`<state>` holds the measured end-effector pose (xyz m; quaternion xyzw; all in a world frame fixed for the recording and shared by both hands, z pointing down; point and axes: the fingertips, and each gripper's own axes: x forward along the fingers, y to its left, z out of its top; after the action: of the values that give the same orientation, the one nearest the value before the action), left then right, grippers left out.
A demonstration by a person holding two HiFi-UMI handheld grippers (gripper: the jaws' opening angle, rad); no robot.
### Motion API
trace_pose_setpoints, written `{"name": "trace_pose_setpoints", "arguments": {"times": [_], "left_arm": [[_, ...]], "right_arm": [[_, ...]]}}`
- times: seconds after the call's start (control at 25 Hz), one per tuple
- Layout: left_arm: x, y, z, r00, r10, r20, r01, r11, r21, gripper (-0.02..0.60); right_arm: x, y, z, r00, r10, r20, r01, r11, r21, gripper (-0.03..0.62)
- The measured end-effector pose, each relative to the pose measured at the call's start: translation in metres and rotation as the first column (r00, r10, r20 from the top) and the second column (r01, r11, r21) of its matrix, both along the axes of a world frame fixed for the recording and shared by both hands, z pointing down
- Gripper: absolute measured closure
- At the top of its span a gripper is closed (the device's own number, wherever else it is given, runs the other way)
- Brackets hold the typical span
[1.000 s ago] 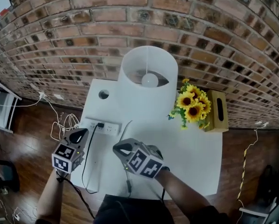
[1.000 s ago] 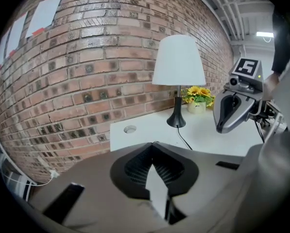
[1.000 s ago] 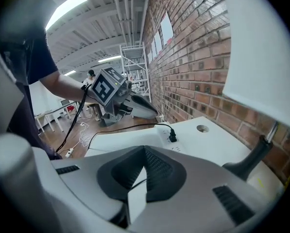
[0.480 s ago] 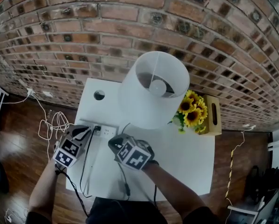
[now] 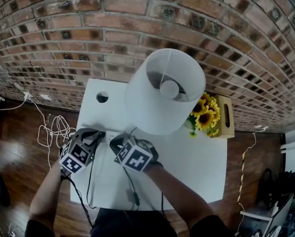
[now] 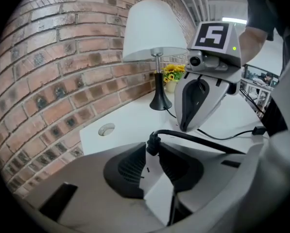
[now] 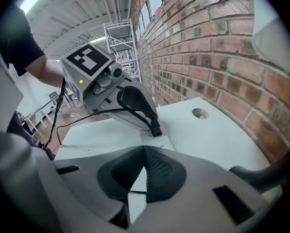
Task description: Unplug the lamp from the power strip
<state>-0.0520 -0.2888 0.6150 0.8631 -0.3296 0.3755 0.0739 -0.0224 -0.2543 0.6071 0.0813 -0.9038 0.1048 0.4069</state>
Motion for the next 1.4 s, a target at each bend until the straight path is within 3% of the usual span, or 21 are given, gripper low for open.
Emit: {"name": "trace_pose_setpoints", "arguments": {"times": [0.4,0.68,0.88,1.04,1.2,1.4], "left_arm": [[0.01,-0.007,0.003,0.998,0.06,0.019,-0.061,0.998,0.013,0.482],[0.012,-0.007,0.004,0.982,0.181,0.053,-0.182,0.983,0.02,0.476],[0.014,-0.007,0.004,0.973,0.224,0.051,-0.226,0.974,0.02,0.477],[0.014,-0.008,0.004,0.974,0.224,0.019,-0.224,0.974,0.016,0.479],[0.014,-0.009,0.004,0.982,0.185,-0.027,-0.185,0.983,0.011,0.48],[0.014,-0.011,0.005,0.988,0.153,-0.026,-0.153,0.988,0.012,0.479]], "right_arm": [[-0.012,-0.014,0.008,0.999,-0.012,-0.051,0.013,0.999,0.03,0.606],[-0.009,-0.016,0.013,0.998,-0.017,-0.064,0.018,1.0,0.007,0.605],[-0.009,-0.016,0.014,0.997,0.0,-0.082,0.001,1.0,0.013,0.606],[-0.01,-0.018,0.013,0.997,0.018,-0.081,-0.019,1.0,-0.014,0.606],[-0.009,-0.017,0.015,0.994,-0.004,-0.107,0.008,0.999,0.035,0.605],[-0.009,-0.018,0.016,0.993,0.014,-0.116,-0.008,0.999,0.047,0.605]]}}
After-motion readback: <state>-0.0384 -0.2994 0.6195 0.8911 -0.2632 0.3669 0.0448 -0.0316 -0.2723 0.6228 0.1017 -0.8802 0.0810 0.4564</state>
